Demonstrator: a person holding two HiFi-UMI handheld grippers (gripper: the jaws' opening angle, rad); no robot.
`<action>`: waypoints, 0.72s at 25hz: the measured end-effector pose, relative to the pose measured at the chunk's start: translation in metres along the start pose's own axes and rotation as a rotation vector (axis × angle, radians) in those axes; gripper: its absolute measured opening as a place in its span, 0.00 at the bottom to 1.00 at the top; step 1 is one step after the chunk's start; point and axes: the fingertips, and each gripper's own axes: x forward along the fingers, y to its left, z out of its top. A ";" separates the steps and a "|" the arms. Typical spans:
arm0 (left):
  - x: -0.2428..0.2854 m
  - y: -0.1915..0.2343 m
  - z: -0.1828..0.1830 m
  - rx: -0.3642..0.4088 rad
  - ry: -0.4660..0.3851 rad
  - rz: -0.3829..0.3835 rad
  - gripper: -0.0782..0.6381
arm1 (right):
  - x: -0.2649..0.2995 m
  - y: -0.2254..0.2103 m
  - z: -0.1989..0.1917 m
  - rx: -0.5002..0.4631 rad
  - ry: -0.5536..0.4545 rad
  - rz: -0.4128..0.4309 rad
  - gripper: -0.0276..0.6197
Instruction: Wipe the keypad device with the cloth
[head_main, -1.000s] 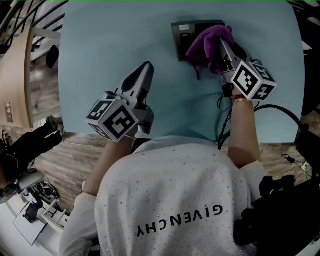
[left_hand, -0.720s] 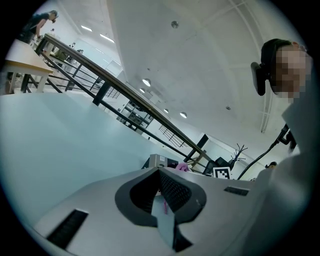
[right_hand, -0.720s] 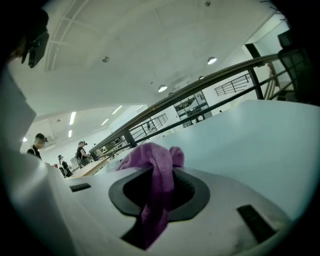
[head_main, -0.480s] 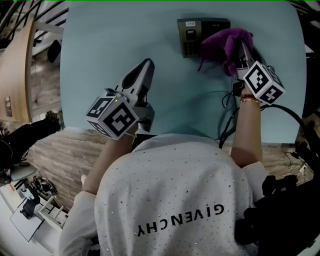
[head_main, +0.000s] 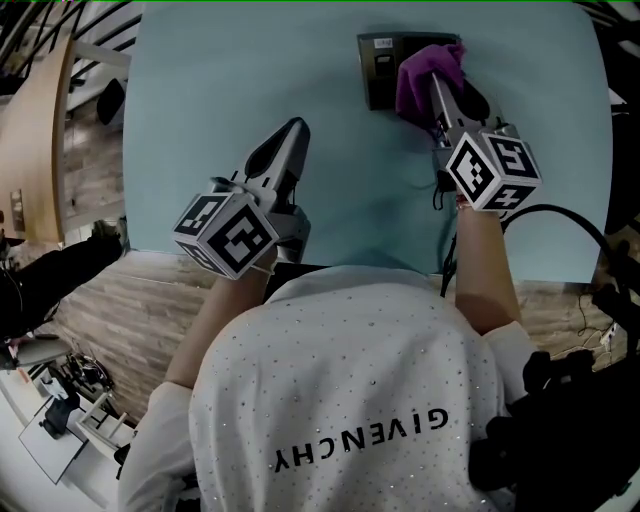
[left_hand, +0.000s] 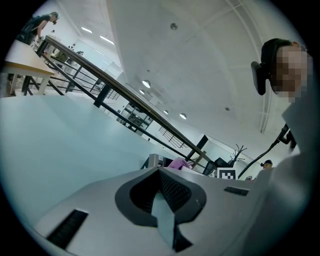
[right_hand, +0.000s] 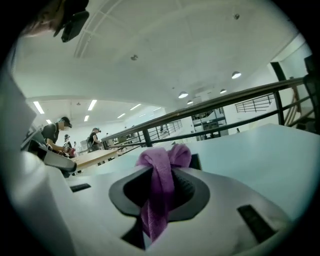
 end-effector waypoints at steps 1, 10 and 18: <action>-0.001 0.000 0.001 -0.002 -0.002 0.001 0.11 | 0.004 0.011 -0.004 -0.007 0.018 0.025 0.15; -0.014 0.007 0.003 -0.010 -0.019 0.023 0.11 | 0.035 0.085 -0.032 -0.042 0.131 0.188 0.15; -0.028 0.020 0.004 -0.029 -0.037 0.047 0.11 | 0.039 0.074 -0.042 -0.012 0.160 0.153 0.15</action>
